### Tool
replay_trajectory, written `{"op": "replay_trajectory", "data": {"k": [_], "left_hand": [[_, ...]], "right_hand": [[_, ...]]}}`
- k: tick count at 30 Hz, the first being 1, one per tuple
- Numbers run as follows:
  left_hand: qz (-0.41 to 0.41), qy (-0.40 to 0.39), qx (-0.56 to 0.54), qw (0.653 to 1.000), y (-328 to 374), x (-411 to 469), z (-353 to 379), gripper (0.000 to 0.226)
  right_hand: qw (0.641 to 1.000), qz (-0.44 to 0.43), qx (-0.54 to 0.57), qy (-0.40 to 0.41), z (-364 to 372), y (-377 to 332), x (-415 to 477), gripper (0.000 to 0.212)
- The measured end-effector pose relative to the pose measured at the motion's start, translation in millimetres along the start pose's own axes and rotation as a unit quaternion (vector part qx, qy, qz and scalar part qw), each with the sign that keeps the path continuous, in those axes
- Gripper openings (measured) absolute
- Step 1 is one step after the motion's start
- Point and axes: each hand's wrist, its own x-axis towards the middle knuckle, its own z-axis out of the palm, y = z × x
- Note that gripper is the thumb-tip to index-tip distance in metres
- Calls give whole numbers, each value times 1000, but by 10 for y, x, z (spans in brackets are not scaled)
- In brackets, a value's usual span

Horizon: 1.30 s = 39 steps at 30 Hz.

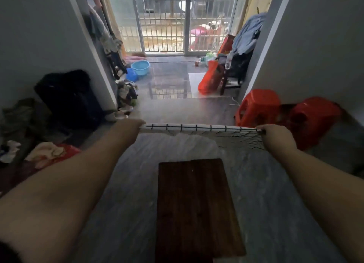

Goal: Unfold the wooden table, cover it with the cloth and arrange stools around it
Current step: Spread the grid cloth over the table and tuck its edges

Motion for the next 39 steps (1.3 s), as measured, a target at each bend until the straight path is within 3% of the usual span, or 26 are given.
{"op": "replay_trajectory", "data": {"k": [5, 8, 11, 14, 19, 24, 26, 28, 32, 39], "left_hand": [[-51, -55, -61, 995, 17, -432, 618, 35], [-56, -41, -100, 993, 146, -755, 894, 53], [-65, -43, -103, 992, 212, -1087, 1281, 38], [-99, -84, -103, 986, 228, -1464, 1660, 45], [-152, -121, -168, 966, 314, -2011, 2263, 35], [-79, -161, -116, 977, 478, -2714, 2870, 38], [-79, -165, -90, 979, 554, -2900, 2998, 35], [-125, -162, -165, 965, 641, -3046, 3095, 34], [-98, -165, -162, 968, 670, -3312, 3293, 48], [-81, -161, -145, 973, 871, -3866, 3495, 48]], "right_hand": [[998, 23, 4, -58, 525, 181, -477, 32], [997, 20, 10, -69, 789, 275, -711, 30], [996, 18, 35, -76, 1052, 378, -982, 37], [990, 3, 30, -136, 1368, 537, -1299, 35], [978, -17, 37, -204, 1913, 866, -1730, 35], [970, -49, 51, -234, 2394, 1173, -2241, 34], [967, -63, 58, -239, 2551, 1278, -2434, 37], [965, -67, 59, -248, 2678, 1375, -2589, 39], [963, -61, 60, -254, 2875, 1514, -2911, 41], [964, -36, 61, -257, 2977, 1635, -3520, 42]]}}
